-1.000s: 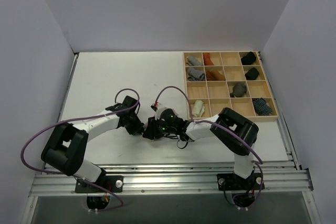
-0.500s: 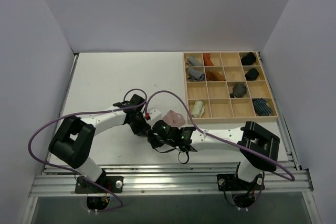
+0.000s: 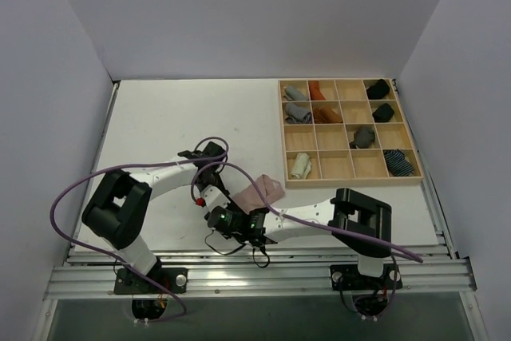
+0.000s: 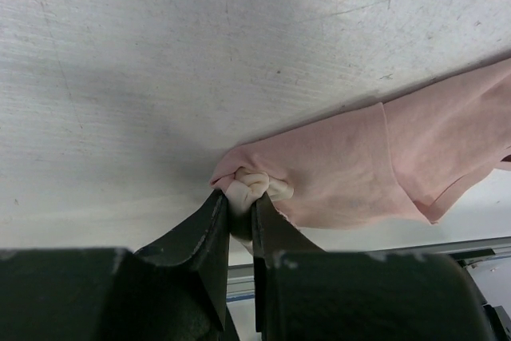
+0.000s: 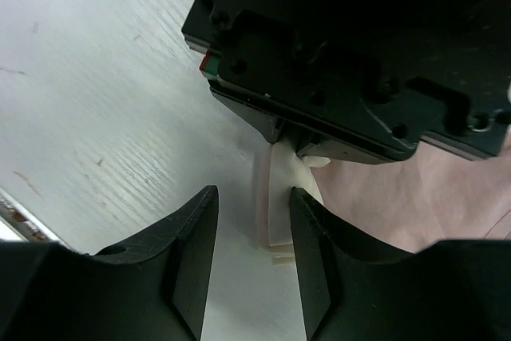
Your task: Roll the underwear
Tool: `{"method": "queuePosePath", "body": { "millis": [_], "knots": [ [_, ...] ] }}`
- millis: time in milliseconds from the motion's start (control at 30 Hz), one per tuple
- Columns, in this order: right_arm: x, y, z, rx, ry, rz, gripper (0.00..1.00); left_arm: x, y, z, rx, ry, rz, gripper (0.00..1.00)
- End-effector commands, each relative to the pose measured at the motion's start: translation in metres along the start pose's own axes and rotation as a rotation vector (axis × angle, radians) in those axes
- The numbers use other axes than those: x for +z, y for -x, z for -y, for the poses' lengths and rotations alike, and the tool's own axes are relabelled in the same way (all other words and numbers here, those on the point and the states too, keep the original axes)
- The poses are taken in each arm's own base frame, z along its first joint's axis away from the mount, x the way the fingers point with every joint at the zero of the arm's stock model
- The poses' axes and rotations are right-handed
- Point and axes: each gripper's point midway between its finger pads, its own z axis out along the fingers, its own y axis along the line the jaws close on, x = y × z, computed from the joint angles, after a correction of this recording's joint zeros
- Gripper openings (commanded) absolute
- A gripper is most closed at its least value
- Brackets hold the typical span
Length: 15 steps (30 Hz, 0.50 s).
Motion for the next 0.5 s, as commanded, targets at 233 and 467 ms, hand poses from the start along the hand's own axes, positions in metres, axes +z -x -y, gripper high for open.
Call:
{"method": "queuePosePath", "body": {
  "millis": [233,467],
  "knots": [
    [0.006,-0.011,0.024,-0.122,-0.155,-0.052,0.37,0.015,-0.029,-0.052,0.042,0.229,-0.099,0.02],
    [0.002,-0.010,0.025,-0.162,-0.171,-0.050,0.37,0.017,-0.032,-0.057,0.047,0.255,-0.118,0.02]
  ]
}}
